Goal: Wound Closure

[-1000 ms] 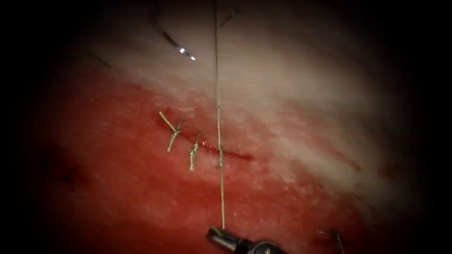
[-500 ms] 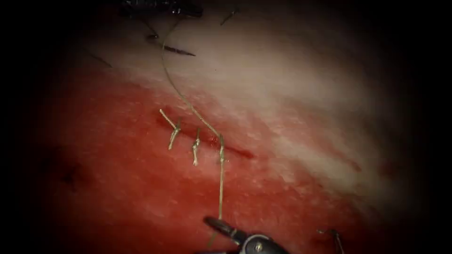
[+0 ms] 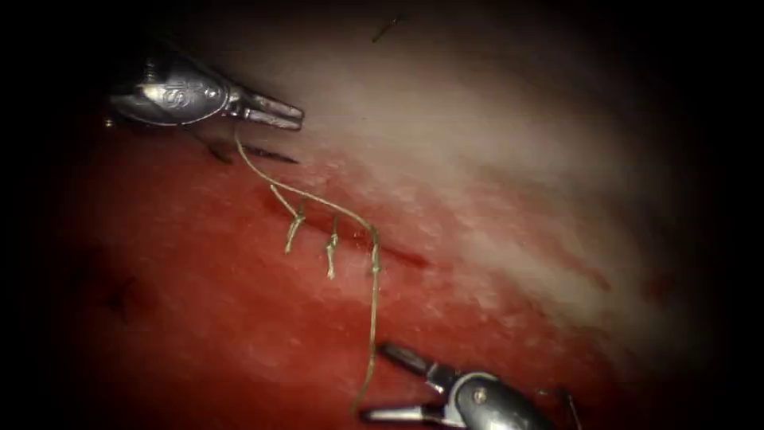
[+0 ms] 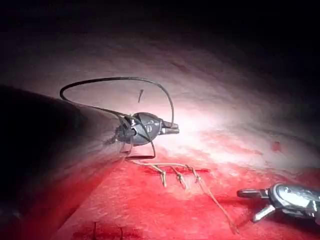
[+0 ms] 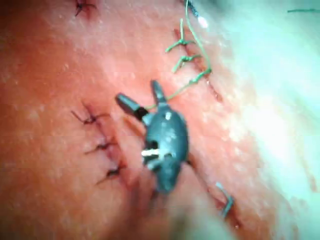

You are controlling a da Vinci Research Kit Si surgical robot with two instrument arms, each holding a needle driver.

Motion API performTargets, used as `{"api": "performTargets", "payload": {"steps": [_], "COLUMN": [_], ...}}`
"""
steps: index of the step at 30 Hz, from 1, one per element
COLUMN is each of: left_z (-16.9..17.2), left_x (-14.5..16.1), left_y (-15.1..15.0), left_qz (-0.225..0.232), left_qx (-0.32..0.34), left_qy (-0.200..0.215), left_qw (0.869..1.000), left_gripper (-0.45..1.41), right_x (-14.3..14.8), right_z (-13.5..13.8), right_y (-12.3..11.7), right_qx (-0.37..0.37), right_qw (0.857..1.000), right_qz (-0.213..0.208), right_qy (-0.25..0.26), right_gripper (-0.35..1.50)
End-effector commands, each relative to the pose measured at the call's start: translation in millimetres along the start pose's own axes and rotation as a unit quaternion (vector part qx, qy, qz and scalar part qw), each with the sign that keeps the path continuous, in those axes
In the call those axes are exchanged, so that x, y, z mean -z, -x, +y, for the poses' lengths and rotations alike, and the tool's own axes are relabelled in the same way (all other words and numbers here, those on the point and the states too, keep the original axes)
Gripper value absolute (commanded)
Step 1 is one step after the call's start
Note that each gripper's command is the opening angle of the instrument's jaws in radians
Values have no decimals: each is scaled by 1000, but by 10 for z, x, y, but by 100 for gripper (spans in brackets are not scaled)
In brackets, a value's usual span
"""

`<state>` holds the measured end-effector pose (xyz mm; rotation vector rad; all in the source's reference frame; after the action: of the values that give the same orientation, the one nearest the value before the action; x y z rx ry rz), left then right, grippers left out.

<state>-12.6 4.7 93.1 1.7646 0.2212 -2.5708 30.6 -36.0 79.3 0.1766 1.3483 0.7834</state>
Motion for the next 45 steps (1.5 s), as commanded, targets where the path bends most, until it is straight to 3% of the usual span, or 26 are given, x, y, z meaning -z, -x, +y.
{"api": "performTargets", "payload": {"steps": [1, 5, 10, 18, 19, 20, 22, 23, 34, 45], "left_z": [3, 20, 32, 57, 59, 64, 70, 73, 119, 129], "left_x": [-5, 5, 26, 52, 53, 54, 54, 53, 3, -63], "left_y": [0, -14, -26, -43, -44, -49, -53, -55, -72, -61], "left_qz": [5, 25, 45, 61, 61, 63, 65, 66, 87, 111], "left_qx": [-2, -10, -15, -35, -38, -45, -55, -55, -92, -117], "left_qy": [4, 11, 17, 27, 27, 28, 26, 25, 9, 18], "left_qw": [1000, 1000, 999, 997, 997, 997, 996, 996, 992, 987], "left_gripper": [-45, -45, -45, -45, -45, -45, -45, -45, -45, -45], "right_x": [-16, -36, -69, -121, -126, -137, -149, -154, -215, -164], "right_z": [15, 40, 62, 67, 67, 69, 71, 72, 77, 99], "right_y": [-1, -11, -11, -20, -21, -24, -24, -23, -17, -21], "right_qx": [3, -1, -4, 0, 2, 0, 0, 0, 5, -8], "right_qw": [1000, 1000, 1000, 1000, 999, 999, 999, 999, 997, 996], "right_qz": [1, -1, -15, -14, -16, -26, -33, -34, -20, 12], "right_qy": [0, 3, -12, -28, -30, -36, -38, -40, -72, -84], "right_gripper": [128, 111, 103, 66, 58, 22, -30, -35, -35, -35]}}
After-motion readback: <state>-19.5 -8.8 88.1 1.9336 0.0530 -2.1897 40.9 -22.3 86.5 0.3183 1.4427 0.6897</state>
